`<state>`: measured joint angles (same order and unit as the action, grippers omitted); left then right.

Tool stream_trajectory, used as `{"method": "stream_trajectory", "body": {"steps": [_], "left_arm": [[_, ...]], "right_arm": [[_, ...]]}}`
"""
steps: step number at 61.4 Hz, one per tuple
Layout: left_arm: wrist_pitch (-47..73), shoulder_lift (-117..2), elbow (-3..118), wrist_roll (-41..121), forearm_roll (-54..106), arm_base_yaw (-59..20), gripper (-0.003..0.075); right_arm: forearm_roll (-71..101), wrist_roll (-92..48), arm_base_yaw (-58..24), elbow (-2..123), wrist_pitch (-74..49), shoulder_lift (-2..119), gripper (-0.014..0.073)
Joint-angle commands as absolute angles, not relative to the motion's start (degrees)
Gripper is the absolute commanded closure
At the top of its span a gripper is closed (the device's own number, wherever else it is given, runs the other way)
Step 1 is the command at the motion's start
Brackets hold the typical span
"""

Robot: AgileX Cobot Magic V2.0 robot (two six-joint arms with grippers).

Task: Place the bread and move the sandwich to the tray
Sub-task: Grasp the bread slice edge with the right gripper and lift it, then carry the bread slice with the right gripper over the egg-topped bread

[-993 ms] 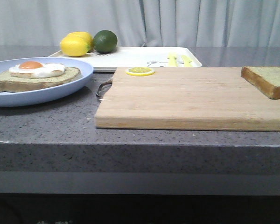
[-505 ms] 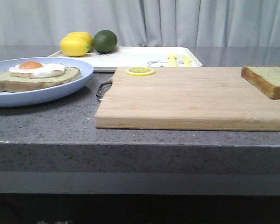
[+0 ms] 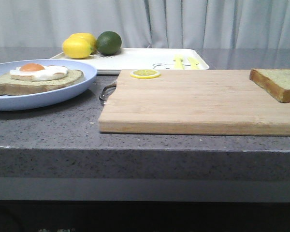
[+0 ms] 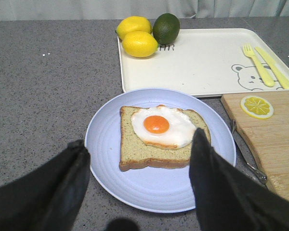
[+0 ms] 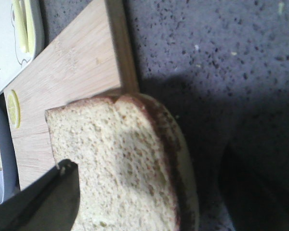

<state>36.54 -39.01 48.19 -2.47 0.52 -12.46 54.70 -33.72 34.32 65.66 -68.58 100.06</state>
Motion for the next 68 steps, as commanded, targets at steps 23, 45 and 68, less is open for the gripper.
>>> {"method": "stream_trajectory", "body": {"steps": [23,45,68], "left_arm": [[32.2,-39.0,49.8,-1.7,0.9,-12.8,0.0282],[32.2,-39.0,49.8,-1.7,0.8,-12.8,0.0281],[32.2,-39.0,49.8,-1.7,0.8,-12.8,0.0281]], "right_arm": [[54.7,-34.1,31.9,64.0,-77.0,97.0,0.0076],[56.7,-34.1,31.9,64.2,-76.9,93.0,0.0284],[63.9,-34.1,31.9,64.2,-76.9,85.7,0.0620]]}}
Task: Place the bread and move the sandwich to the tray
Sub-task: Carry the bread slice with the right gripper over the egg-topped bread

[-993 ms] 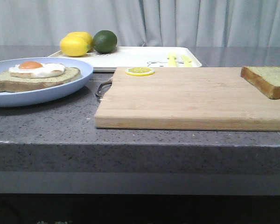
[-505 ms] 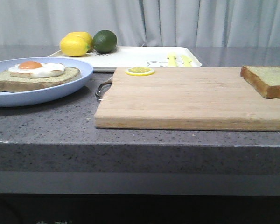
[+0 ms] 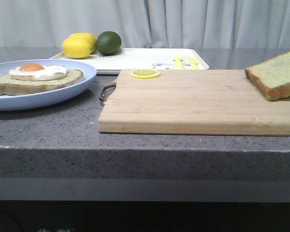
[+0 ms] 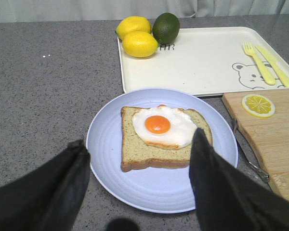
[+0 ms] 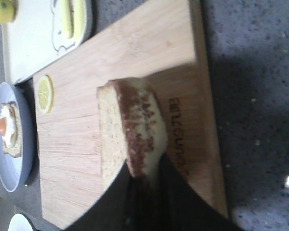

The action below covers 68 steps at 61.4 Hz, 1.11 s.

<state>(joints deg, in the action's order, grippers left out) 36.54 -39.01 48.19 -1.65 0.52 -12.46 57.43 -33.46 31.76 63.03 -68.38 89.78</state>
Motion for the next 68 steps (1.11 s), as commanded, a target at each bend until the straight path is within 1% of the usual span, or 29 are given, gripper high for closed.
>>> {"method": "stream_trajectory", "body": {"steps": [1,12,21,30,35,43,53,60,68], "left_arm": [[32.2,-39.0,49.8,-1.7,0.8,-12.8,0.0281],[32.2,-39.0,49.8,-1.7,0.8,-12.8,0.0282],[32.1,-39.0,49.8,-1.7,0.8,-12.8,0.0282],[32.0,-39.0,49.8,-1.7,0.9,-12.8,0.0282],[32.0,-39.0,49.8,-1.7,1.0,-12.8,0.0281],[32.0,-39.0,49.8,-1.7,1.0,-12.8,0.0281],[32.0,-39.0,49.8,-1.7,1.0,-12.8,0.0282],[32.0,-39.0,49.8,-1.7,1.0,-12.8,0.0281],[32.1,-39.0,49.8,-1.7,1.0,-12.8,0.0281]], "right_arm": [[64.7,-33.9,31.9,64.2,-76.9,85.2,0.0623],[74.8,-33.6,31.4,64.2,-76.9,80.0,0.0629],[82.0,-33.6,26.9,64.2,-76.8,76.0,0.0629],[87.7,-33.6,17.1,64.2,-75.8,74.2,0.0629],[90.9,-33.6,9.7,64.2,-71.8,74.0,0.0629],[93.8,-33.6,-3.6,64.2,-59.5,74.1,0.0629],[95.1,-34.1,-18.7,64.2,-39.6,75.1,0.0629],[100.3,-35.0,-25.8,64.3,-31.3,77.9,0.0629],[109.6,-40.1,-29.8,67.1,-30.0,83.6,0.0629]]}}
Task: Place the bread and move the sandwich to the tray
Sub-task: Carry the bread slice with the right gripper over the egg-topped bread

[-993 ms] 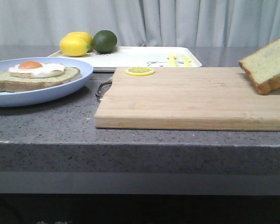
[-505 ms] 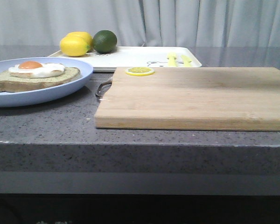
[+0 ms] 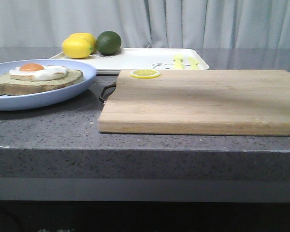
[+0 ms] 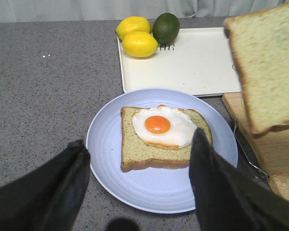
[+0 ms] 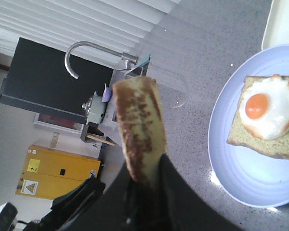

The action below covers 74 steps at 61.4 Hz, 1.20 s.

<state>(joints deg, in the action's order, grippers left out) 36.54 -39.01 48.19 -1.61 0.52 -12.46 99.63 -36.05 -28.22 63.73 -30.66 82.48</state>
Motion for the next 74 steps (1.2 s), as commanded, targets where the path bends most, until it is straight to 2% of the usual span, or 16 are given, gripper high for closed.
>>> {"method": "stream_trajectory", "body": {"steps": [1,13,26,52,61,74], "left_arm": [[32.1,-39.0,49.8,-1.7,1.0,-12.8,0.0281],[32.1,-39.0,49.8,-1.7,1.0,-12.8,0.0281],[32.1,-39.0,49.8,-1.7,1.0,-12.8,0.0281],[32.1,-39.0,49.8,-1.7,1.0,-12.8,0.0281],[32.2,-39.0,49.8,-1.7,1.0,-12.8,0.0282],[32.2,-39.0,49.8,-1.7,1.0,-12.8,0.0281]], "right_arm": [[110.6,-40.6,-30.2,67.5,-30.3,84.7,0.0629],[110.5,-39.8,-33.5,77.0,-30.9,95.5,0.0629],[110.5,-30.8,-34.7,85.8,-28.8,105.1,0.0629],[110.5,-27.6,-35.1,87.1,-23.9,109.8,0.0622],[110.5,-27.6,-35.1,87.1,-24.2,109.8,0.0531],[107.8,-27.6,-35.1,87.1,-26.2,109.8,0.0323]]}}
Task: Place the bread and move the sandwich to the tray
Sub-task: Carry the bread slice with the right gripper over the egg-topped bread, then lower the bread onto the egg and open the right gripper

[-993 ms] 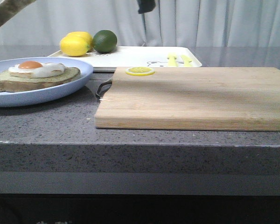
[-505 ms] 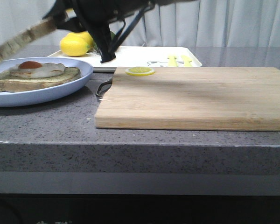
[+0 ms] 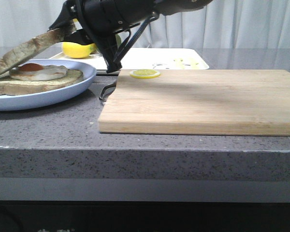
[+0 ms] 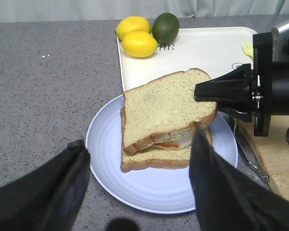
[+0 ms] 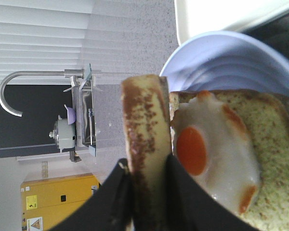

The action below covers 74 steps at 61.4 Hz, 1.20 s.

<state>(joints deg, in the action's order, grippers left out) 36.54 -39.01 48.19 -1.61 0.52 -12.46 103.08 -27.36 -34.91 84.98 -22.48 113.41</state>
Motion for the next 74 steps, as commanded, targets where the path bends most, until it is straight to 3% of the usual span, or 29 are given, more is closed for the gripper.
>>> {"method": "stream_trajectory", "body": {"steps": [1,12,40,58,74], "left_arm": [[32.2,-39.0,49.8,-1.7,1.0,-12.8,0.0281],[32.6,-39.0,49.8,-1.7,1.0,-12.8,0.0281],[32.6,-39.0,49.8,-1.7,1.0,-12.8,0.0281],[32.2,-39.0,49.8,-1.7,1.0,-12.8,0.0282],[31.1,-39.0,49.8,-1.7,1.0,-12.8,0.0282]], "right_arm": [[107.5,-27.6,-35.1,87.1,-26.3,109.8,0.0311],[98.2,-27.8,-34.2,87.1,-27.4,109.7,0.0228],[68.5,-24.0,-24.5,87.1,-38.8,103.0,0.0230],[33.6,-14.7,-21.0,86.5,-52.0,87.0,0.0230],[16.2,-6.8,-23.5,74.9,-48.6,67.4,0.0230]]}}
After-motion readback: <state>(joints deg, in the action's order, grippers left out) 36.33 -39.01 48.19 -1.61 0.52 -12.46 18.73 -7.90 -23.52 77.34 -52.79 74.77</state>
